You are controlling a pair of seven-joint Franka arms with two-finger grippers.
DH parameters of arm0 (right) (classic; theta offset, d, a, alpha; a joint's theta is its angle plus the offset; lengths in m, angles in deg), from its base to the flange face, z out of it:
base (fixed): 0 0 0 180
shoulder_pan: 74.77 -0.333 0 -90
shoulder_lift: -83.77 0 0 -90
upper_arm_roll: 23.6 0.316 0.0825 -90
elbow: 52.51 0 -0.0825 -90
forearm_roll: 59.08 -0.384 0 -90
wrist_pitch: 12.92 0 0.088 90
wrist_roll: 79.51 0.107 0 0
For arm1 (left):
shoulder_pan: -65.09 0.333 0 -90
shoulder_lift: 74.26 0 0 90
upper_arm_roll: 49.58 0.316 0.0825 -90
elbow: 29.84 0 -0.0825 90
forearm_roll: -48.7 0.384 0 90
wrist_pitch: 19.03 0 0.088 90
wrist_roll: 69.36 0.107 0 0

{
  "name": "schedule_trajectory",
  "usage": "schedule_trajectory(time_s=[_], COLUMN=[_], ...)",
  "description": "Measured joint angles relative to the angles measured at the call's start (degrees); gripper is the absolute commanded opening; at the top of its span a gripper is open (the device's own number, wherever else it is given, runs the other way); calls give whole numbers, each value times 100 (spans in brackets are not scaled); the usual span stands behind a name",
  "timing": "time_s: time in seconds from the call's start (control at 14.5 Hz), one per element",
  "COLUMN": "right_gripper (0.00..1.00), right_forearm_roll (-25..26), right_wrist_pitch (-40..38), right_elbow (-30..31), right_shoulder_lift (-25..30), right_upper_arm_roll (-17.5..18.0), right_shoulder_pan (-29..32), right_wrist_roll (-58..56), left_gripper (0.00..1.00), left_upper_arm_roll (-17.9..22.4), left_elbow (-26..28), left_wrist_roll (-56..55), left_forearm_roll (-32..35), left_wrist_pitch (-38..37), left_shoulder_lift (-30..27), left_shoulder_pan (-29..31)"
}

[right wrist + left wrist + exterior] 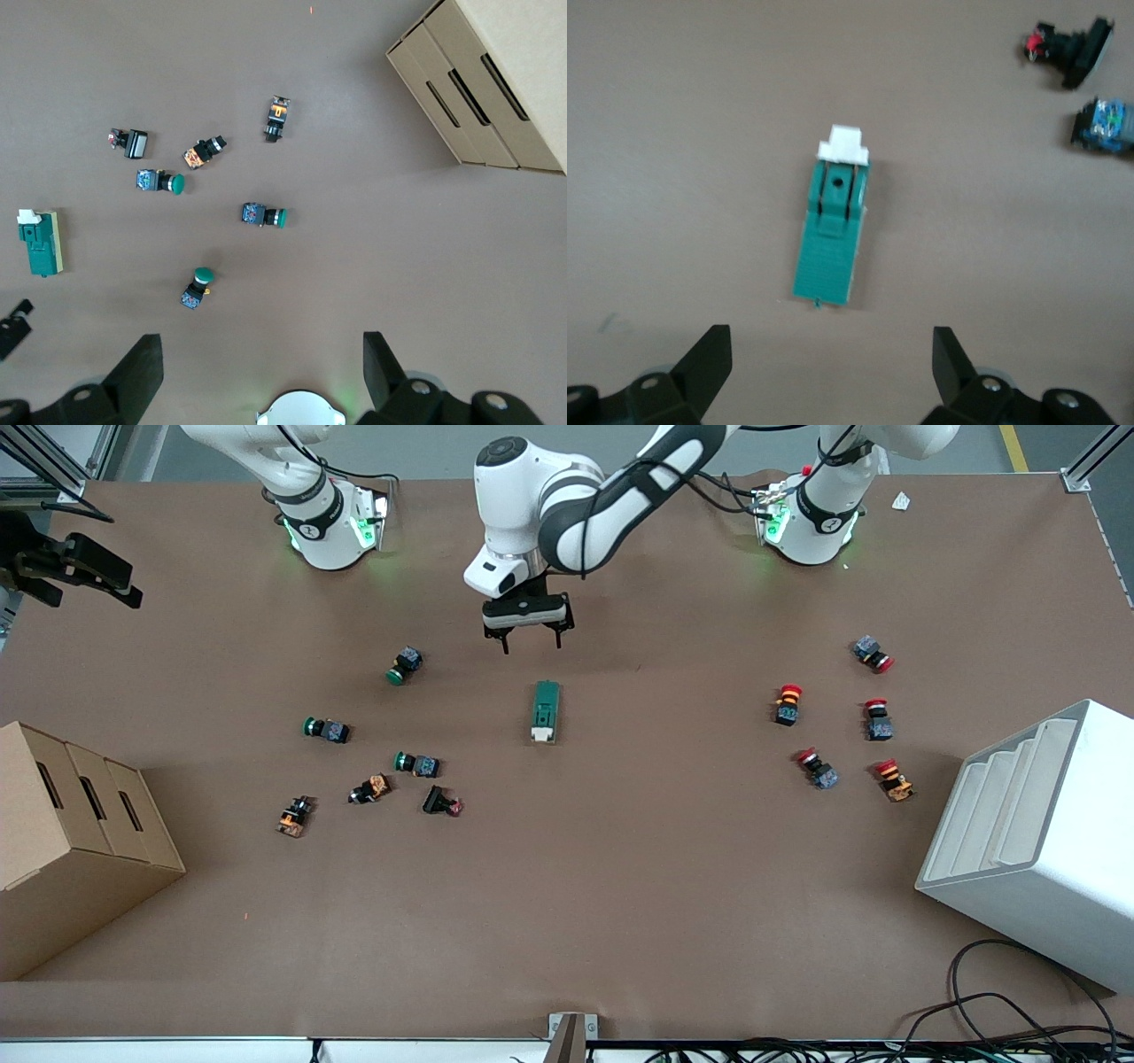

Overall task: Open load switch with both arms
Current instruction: 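Move the left gripper over the teal load switch, then lower the left gripper onto the switch while the right gripper approaches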

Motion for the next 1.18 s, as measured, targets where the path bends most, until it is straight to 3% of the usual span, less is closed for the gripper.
schedule_trajectory(time_s=[0.35,0.55,0.83,1.18], right_gripper=[100,100,100,100], right_forearm_roll=[-16,-18,-183,-409], right_wrist_pitch=[32,31,59,283], right_elbow=[-1,15,30,52], right_shoulder_lift=[-38,-229,-469,-807], right_upper_arm_roll=[1,16,39,67], right_shoulder_pan=[0,-4,-74,-626], right_wrist_roll=[-2,4,586,2020], left_gripper=[98,98,98,98], left_upper_arm_roll=[1,7,12,67], left_elbow=[346,440,512,644], left_wrist_roll=[-2075,-2896,-3994,-4921], left_forearm_roll=[2117,3295,4428,5690], left_wrist_pitch=[45,-360,-968,-1460], left_shoulder_lift=[487,829,1171,1383], left_shoulder_pan=[-490,-645,-821,-870])
